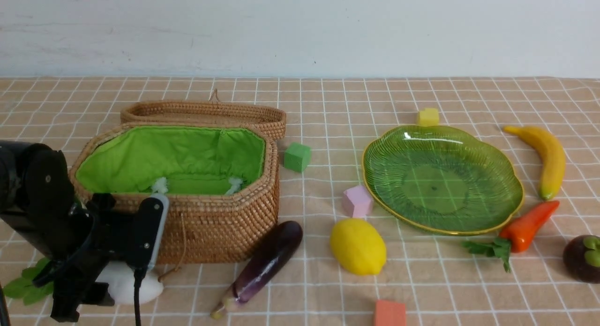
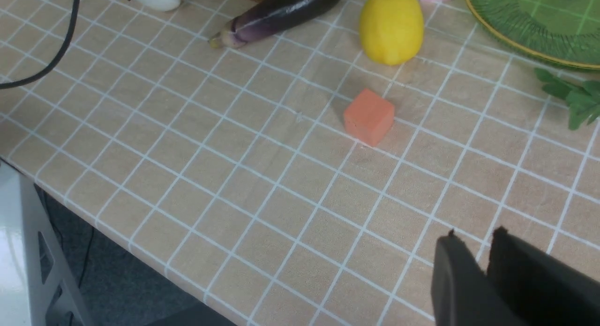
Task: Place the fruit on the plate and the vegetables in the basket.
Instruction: Take a daikon with your left arm and place it on the basket on the left.
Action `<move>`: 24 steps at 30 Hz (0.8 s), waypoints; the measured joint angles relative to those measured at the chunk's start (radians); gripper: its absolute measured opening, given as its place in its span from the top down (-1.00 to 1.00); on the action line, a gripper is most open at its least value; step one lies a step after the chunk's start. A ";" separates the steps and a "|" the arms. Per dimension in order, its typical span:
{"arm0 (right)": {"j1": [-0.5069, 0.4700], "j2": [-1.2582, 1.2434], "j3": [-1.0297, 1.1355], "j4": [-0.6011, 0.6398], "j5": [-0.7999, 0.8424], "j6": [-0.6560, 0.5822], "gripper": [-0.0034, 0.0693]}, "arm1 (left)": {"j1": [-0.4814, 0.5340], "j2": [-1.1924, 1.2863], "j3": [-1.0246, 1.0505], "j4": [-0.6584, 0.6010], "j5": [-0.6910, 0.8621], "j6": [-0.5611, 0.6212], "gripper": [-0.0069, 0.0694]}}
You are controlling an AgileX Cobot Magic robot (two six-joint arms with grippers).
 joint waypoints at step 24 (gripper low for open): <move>0.000 0.000 0.000 0.000 -0.002 0.000 0.52 | 0.002 -0.037 -0.005 -0.057 0.183 -0.120 -0.43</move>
